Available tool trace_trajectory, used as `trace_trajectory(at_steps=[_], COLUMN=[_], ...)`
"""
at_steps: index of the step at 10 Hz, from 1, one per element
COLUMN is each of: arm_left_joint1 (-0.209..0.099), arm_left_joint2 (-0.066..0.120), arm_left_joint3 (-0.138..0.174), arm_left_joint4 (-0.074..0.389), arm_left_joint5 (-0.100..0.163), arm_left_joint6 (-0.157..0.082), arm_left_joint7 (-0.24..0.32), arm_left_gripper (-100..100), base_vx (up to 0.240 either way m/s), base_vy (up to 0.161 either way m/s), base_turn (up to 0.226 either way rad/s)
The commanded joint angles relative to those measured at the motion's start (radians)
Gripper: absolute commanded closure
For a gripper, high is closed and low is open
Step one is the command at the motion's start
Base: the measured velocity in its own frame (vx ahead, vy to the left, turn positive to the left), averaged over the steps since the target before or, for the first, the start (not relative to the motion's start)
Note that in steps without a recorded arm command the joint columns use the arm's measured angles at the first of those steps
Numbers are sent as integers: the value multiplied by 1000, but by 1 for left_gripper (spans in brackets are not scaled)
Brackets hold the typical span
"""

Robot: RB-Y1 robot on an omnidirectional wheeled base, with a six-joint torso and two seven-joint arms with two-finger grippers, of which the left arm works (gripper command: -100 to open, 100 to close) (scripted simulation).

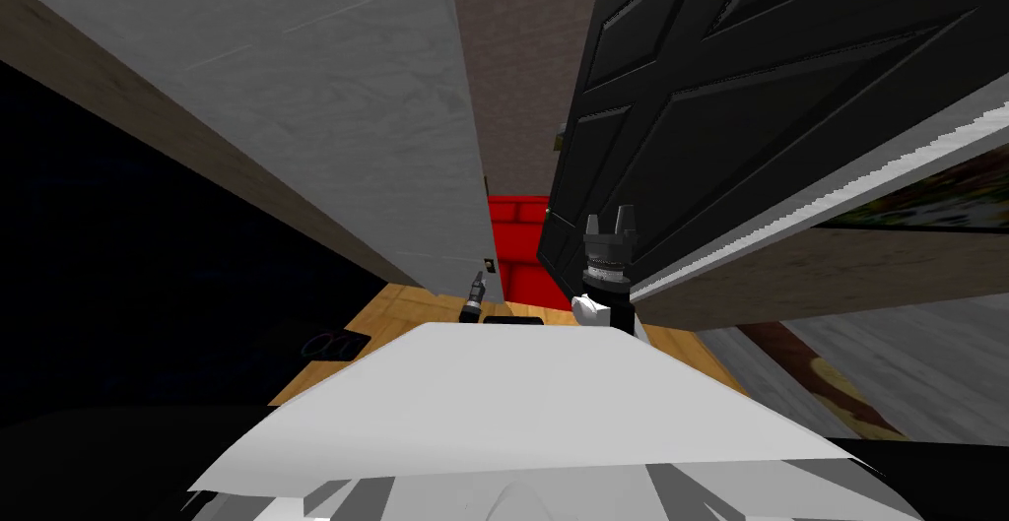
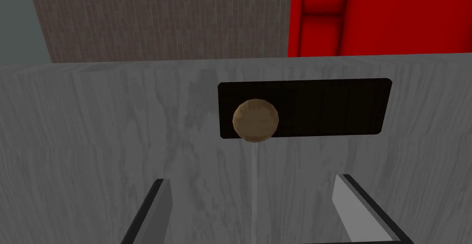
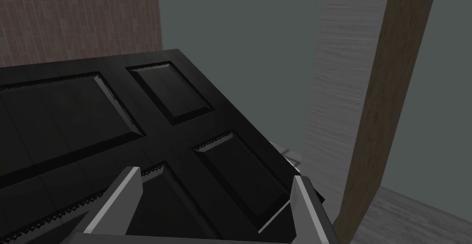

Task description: Push the door open

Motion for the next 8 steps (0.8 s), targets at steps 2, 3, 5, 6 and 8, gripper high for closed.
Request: trace_trajectory(at_steps=[2, 3, 5, 6, 8], arm_left_joint1=[-17, -23, -26, -26, -26], arm_left_joint2=[-6, -10, -14, -14, -14], arm_left_joint3=[9, 12, 14, 14, 14], arm_left_joint4=[24, 31, 37, 37, 37], arm_left_joint5=[2, 3, 3, 3, 3], arm_left_joint6=[-5, -7, -8, -8, -8], arm_left_joint7=[-2, -2, -3, -3, -3], arm_left_gripper=[-100, -100, -100, 100, 100], base_vx=[176, 203, 153, -20, -30], base_vy=[-25, -31, -20, 1, 4], base_turn=[-21, -23, -11, 11, -11])
